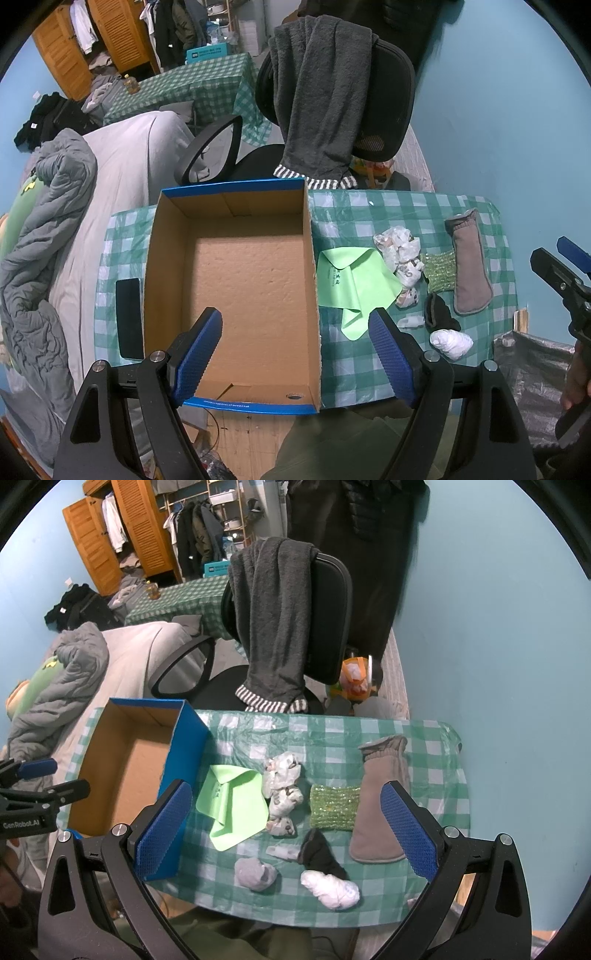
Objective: Organize soft objects
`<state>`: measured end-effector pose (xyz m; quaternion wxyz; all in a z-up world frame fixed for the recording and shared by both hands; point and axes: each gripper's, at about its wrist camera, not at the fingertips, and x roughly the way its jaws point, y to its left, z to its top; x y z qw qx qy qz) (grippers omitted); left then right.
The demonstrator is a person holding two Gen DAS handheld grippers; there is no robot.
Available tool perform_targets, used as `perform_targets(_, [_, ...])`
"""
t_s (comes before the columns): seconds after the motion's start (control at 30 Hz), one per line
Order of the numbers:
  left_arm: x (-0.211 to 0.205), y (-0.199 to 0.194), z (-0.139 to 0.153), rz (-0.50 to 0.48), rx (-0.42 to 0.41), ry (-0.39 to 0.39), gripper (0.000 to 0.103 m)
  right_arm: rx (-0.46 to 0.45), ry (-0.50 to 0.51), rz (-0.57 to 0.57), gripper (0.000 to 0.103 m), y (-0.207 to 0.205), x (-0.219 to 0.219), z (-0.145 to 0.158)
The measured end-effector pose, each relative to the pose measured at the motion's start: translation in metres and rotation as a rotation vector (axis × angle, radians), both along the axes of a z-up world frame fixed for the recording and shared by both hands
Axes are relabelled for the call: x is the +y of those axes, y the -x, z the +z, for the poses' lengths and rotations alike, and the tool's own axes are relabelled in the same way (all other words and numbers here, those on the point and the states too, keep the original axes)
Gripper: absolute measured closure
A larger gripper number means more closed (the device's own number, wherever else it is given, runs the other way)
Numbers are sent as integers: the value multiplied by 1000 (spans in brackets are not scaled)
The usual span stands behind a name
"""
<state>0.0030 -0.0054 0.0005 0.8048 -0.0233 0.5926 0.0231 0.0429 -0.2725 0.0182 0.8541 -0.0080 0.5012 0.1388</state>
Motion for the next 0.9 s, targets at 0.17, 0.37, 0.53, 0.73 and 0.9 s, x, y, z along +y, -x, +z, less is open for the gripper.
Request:
perform_targets(0.17, [0,0,0,0,0,1,20,1,-1,1,2,-1,-1,0])
perform_targets(0.37, [0,0,0,1,0,0,20,0,-3,1,2,-2,-1,0])
perform_targets(0.53, [-1,0,0,1,0,1,20,3,-3,1,2,-3,-1,0])
perform_targets(0.73, [0,0,0,2,1,1,20,3,-4,1,2,-3,-2,0])
perform_targets(0.9, [0,0,0,2,1,1,20,4,-4,1,2,-3,-2,0])
